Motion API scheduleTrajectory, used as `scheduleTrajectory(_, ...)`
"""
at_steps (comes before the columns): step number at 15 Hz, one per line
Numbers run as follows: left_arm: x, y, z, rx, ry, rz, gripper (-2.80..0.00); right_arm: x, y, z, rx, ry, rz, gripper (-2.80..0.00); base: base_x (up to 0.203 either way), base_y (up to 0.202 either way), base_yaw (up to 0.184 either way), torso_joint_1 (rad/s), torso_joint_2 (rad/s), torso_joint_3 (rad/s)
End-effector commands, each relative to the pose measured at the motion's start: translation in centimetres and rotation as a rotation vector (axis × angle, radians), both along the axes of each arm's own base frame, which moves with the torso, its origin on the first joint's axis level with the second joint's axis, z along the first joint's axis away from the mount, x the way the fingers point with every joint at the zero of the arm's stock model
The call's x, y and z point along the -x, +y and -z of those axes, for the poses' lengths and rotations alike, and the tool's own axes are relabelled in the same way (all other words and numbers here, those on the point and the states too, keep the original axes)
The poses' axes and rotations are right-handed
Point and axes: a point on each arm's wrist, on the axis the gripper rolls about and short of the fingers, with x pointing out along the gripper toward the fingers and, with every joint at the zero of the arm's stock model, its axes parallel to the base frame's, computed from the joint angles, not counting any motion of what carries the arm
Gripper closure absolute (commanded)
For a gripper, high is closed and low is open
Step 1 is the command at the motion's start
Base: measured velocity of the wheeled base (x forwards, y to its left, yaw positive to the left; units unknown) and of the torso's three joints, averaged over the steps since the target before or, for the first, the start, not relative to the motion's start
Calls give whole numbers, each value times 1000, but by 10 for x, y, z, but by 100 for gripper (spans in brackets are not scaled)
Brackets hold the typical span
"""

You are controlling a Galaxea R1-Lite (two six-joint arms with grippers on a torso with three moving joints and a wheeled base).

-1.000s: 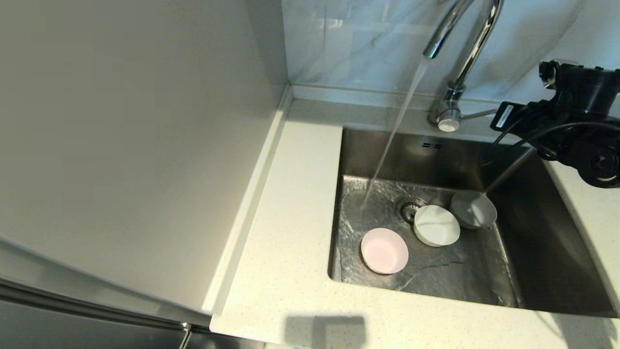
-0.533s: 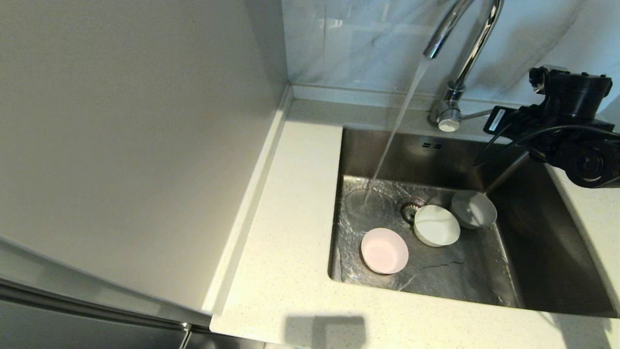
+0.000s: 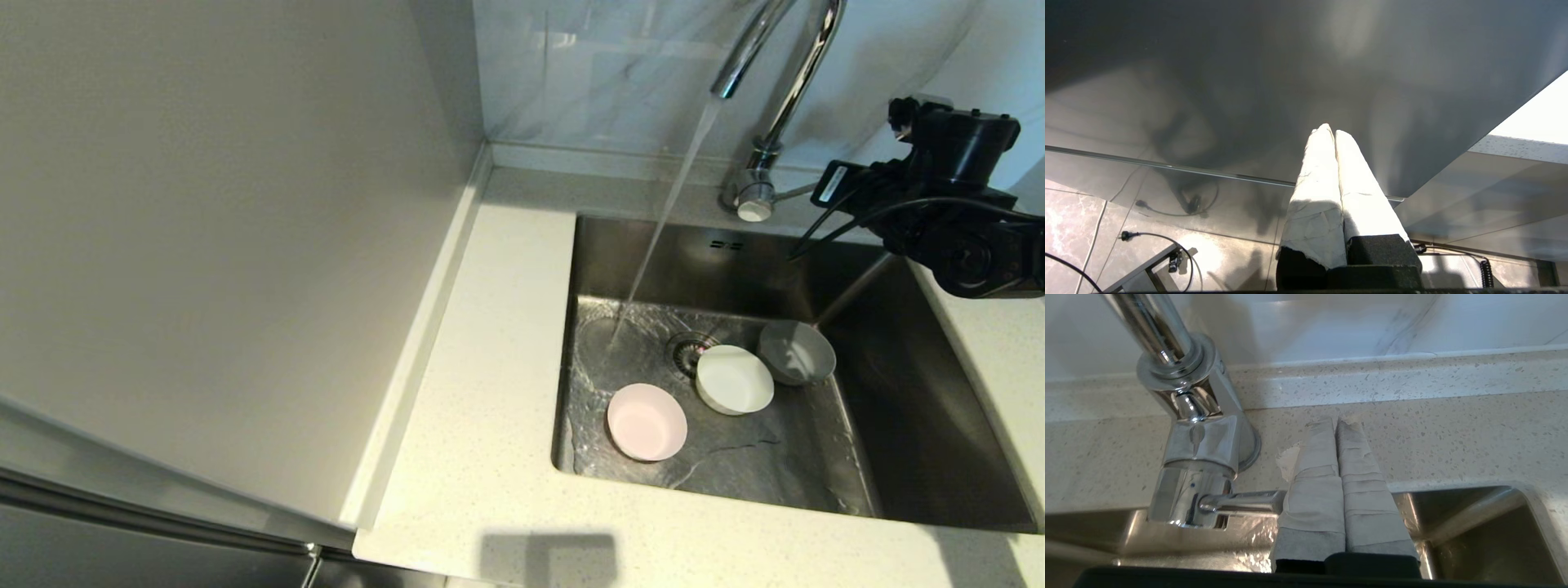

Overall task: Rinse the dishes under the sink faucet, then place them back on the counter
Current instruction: Turn off the faucet

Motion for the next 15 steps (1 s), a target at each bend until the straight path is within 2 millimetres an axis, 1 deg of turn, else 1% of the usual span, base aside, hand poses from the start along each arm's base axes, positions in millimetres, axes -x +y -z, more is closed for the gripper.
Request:
scheduleTrajectory(1,0,0,0,1,-3,-1,0,-7,3,6,-2,7,-10,0,0,0,0,0,0,0)
scheduleTrajectory(6,0,0,0,1,-3,-1,0,-18,15,3,-26,-29,-36,0,0,0,0,0,0,0)
scheduleTrajectory(10,0,0,0,1,-3,-1,0,-20,21,0,-27,-42,-51,0,0,0,0,0,0,0)
scheduleTrajectory(15,0,0,0,1,-3,-1,0,-20,20,-4,-27,-58,-47,0,0,0,0,0,0,0)
